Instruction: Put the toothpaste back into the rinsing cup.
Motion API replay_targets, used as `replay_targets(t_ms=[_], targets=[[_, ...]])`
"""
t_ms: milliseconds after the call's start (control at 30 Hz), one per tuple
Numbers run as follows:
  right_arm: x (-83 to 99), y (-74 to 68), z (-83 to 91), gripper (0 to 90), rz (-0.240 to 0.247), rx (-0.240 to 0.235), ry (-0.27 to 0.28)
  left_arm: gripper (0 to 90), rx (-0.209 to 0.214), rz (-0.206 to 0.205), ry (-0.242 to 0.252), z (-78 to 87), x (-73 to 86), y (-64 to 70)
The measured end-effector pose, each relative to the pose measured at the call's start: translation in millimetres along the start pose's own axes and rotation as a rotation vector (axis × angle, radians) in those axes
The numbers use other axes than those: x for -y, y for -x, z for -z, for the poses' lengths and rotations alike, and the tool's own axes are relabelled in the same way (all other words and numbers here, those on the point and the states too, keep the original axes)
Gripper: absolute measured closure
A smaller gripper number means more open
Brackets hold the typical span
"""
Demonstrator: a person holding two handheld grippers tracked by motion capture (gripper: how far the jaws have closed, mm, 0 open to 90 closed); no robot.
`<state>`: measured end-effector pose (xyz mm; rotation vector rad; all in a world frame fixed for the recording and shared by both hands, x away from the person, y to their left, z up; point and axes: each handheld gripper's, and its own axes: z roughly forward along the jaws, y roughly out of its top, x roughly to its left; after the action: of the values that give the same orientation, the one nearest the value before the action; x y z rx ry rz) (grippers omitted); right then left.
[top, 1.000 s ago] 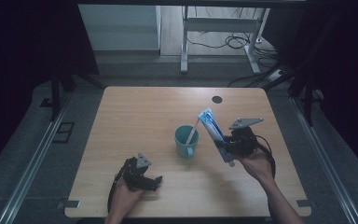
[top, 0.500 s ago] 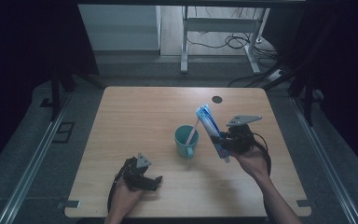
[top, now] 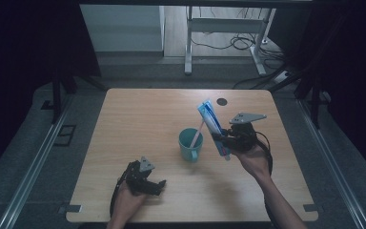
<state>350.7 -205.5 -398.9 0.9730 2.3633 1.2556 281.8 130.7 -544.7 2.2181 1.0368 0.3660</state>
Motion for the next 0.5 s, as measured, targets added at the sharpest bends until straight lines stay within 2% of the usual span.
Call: replay_targets(t_ms=[500], targets=[[-12.7, -7.1, -11.6, 70.7, 0.008, -0.013, 0.037, 1.1, 0.001, -0.001, 0.000, 0.0, 0.0, 0.0]])
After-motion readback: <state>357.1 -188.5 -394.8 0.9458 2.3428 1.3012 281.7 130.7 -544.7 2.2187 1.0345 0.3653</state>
